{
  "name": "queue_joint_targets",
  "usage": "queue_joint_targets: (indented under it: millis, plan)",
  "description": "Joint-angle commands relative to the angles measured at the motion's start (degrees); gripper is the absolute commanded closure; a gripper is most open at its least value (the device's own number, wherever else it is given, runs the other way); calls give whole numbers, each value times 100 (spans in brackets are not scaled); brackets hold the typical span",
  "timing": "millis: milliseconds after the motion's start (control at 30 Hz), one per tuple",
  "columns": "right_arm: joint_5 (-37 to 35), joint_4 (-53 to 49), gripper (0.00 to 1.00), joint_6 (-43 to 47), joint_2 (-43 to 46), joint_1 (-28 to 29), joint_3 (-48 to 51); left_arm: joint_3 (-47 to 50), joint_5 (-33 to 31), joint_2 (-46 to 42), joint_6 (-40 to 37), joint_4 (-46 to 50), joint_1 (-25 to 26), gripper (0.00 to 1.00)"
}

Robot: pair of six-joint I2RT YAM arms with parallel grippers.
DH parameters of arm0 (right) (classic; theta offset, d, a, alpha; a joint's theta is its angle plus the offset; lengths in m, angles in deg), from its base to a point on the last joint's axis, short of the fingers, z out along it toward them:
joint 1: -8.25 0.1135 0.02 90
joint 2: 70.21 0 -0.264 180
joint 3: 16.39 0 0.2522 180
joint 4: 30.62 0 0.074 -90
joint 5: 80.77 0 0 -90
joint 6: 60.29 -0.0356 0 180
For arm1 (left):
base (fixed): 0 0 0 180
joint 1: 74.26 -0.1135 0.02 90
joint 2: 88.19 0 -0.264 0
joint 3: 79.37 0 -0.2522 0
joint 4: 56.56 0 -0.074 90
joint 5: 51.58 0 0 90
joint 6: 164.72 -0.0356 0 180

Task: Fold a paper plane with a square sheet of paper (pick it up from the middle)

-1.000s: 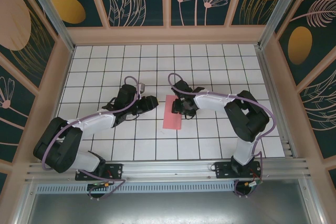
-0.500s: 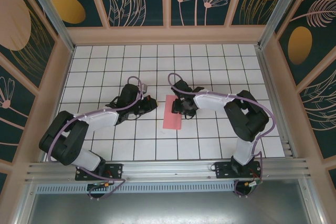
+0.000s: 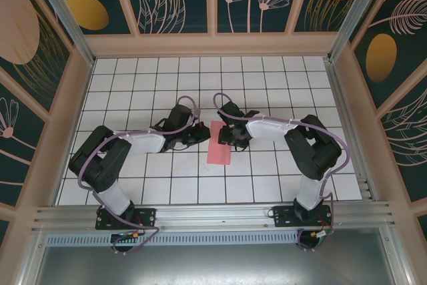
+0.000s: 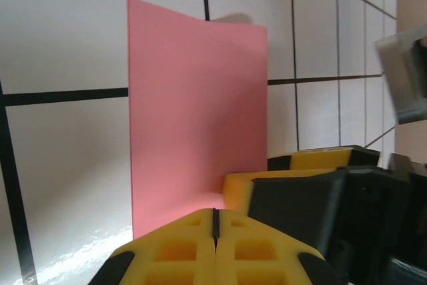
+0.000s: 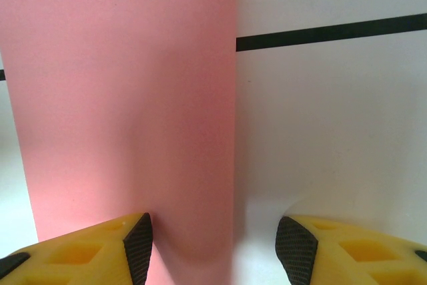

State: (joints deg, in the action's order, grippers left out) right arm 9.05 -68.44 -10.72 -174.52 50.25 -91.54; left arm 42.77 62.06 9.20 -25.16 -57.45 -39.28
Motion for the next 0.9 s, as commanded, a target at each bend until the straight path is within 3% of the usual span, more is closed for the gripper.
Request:
queue_joint_targets:
  millis: [0,533,867]
  plan:
    - [-12,366,41,22,-665,12,264,-219,-174,223,-57,339,70,100]
    - [-16,367,41,13,-667,18,283,-642,-662,622,-90,1019,313,100]
    - [0,386,41,-3,-661,20,294,-676,-619,855,-153,1094,360,100]
